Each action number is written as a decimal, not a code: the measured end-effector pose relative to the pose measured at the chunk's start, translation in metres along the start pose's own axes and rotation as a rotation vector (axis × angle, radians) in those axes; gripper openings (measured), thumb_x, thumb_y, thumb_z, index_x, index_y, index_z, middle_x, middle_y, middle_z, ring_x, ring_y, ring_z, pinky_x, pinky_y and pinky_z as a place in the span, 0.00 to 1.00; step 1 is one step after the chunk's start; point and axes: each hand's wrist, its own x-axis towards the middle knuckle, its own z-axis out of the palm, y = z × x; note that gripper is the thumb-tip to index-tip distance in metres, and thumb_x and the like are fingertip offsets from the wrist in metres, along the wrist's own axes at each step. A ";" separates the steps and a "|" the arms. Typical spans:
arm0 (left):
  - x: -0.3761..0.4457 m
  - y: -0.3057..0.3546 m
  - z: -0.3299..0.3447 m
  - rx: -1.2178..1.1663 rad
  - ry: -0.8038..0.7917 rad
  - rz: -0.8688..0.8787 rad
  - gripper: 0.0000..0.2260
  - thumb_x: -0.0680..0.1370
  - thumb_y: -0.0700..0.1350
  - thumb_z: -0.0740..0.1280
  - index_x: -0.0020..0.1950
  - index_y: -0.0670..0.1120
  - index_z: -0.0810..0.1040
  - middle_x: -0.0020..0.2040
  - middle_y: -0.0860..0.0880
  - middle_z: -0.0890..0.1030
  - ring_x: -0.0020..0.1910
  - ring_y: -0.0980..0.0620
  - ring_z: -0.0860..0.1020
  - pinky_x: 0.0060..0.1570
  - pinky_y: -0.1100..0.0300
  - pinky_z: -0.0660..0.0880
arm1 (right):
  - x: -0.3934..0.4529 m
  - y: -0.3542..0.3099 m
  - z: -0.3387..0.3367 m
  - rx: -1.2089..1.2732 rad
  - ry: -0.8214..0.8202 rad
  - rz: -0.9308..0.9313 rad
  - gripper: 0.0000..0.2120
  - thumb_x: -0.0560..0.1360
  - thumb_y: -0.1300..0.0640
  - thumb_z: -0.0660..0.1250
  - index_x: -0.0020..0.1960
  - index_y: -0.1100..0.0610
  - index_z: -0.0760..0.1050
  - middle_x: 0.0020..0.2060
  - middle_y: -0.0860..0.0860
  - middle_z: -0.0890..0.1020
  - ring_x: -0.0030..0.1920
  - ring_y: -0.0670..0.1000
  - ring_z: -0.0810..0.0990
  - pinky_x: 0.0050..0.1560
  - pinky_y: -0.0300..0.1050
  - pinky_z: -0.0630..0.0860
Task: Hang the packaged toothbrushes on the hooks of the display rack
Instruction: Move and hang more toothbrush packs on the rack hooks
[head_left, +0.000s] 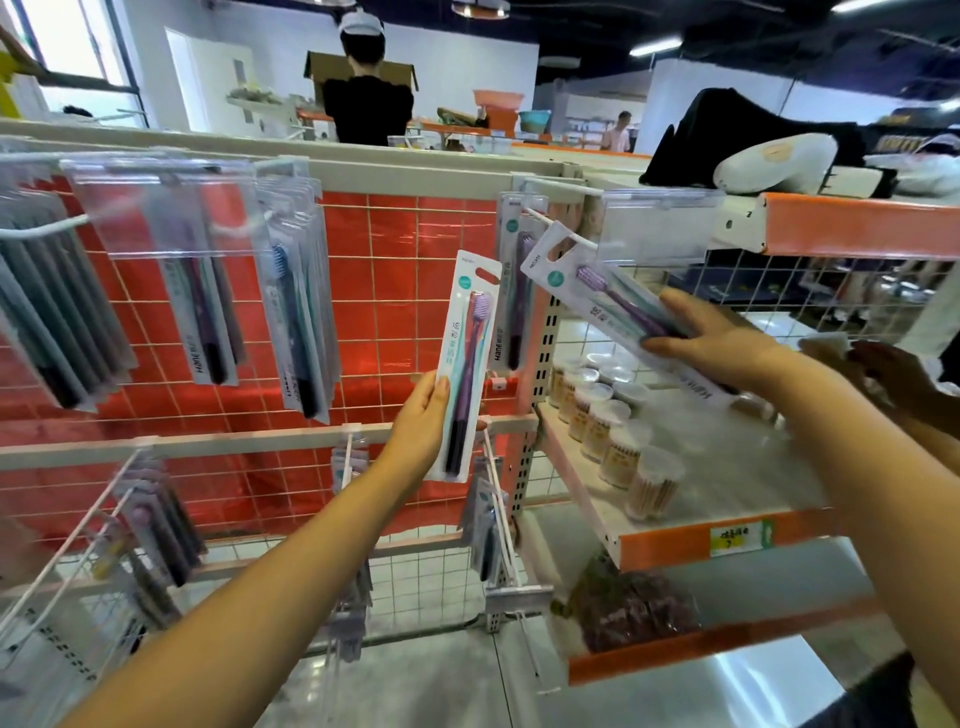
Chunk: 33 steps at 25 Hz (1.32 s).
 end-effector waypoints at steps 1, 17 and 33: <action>-0.001 -0.001 0.000 -0.004 -0.005 0.003 0.10 0.82 0.51 0.52 0.58 0.54 0.70 0.50 0.51 0.79 0.49 0.52 0.78 0.48 0.57 0.76 | 0.003 0.000 -0.006 -0.039 0.009 0.007 0.15 0.75 0.51 0.66 0.60 0.51 0.68 0.48 0.53 0.76 0.45 0.56 0.75 0.44 0.45 0.67; -0.024 -0.005 -0.022 -0.214 -0.015 -0.151 0.14 0.76 0.48 0.66 0.61 0.46 0.72 0.48 0.49 0.81 0.50 0.49 0.80 0.57 0.49 0.76 | 0.010 -0.029 0.116 0.818 -0.087 0.051 0.12 0.75 0.61 0.66 0.58 0.57 0.73 0.47 0.51 0.82 0.42 0.45 0.83 0.42 0.37 0.81; -0.171 0.001 -0.204 -0.189 0.214 -0.178 0.15 0.70 0.51 0.70 0.50 0.42 0.78 0.35 0.47 0.80 0.37 0.48 0.79 0.45 0.52 0.78 | -0.036 -0.199 0.240 1.621 -0.513 0.284 0.29 0.44 0.52 0.84 0.44 0.56 0.83 0.29 0.52 0.81 0.28 0.50 0.80 0.31 0.43 0.80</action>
